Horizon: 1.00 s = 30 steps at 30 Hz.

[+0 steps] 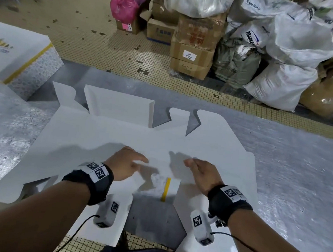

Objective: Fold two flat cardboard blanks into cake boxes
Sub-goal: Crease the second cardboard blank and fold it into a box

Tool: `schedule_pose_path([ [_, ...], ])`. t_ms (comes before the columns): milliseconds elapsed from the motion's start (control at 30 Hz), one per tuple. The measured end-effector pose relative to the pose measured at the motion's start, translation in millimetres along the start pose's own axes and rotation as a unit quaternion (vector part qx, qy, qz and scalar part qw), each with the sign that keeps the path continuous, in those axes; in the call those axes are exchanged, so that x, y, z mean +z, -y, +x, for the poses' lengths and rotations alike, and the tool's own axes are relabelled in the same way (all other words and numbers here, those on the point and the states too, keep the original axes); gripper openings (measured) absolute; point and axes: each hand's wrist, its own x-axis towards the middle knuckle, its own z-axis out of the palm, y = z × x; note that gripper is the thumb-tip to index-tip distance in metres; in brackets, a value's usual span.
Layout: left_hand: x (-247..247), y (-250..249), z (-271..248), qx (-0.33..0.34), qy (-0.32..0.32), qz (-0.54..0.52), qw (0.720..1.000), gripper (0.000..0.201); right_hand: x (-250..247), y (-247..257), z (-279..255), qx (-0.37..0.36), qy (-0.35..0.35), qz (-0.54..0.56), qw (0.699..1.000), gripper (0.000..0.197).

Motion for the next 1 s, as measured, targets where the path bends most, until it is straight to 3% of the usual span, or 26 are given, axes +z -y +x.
schedule_pose_path([
  [67,-10.0,-9.8,12.5,0.001,-0.043,-0.027,0.999,0.039,-8.1,3.8,14.8,-0.001,-0.004,-0.040,0.999,0.033],
  [200,-23.8,-19.8,40.3,-0.002,-0.117,-0.014,0.993,0.050,-15.2,7.7,44.4,-0.012,-0.010,-0.059,0.998,0.028],
  [433,-36.0,-19.0,76.7,-0.055,-0.043,0.099,0.993,0.080,-21.3,5.7,75.6,0.027,0.048,-0.128,0.990,0.049],
  [533,-35.2,-15.1,89.0,-0.075,-0.025,0.111,0.991,0.081,-23.4,11.1,88.9,0.040,0.062,-0.149,0.986,0.051],
  [667,-36.1,-15.7,98.0,-0.078,-0.032,0.097,0.992,0.078,-22.2,19.0,109.6,-0.004,0.008,-0.088,0.996,0.044],
  [800,-28.6,-8.0,96.8,-0.079,-0.051,0.052,0.994,0.082,-16.1,19.8,123.9,0.036,0.020,-0.028,0.999,0.030],
  [1000,-13.4,-4.5,97.8,-0.080,-0.072,0.044,0.993,0.085,-16.4,10.6,121.3,0.038,0.019,0.064,0.997,0.044],
])
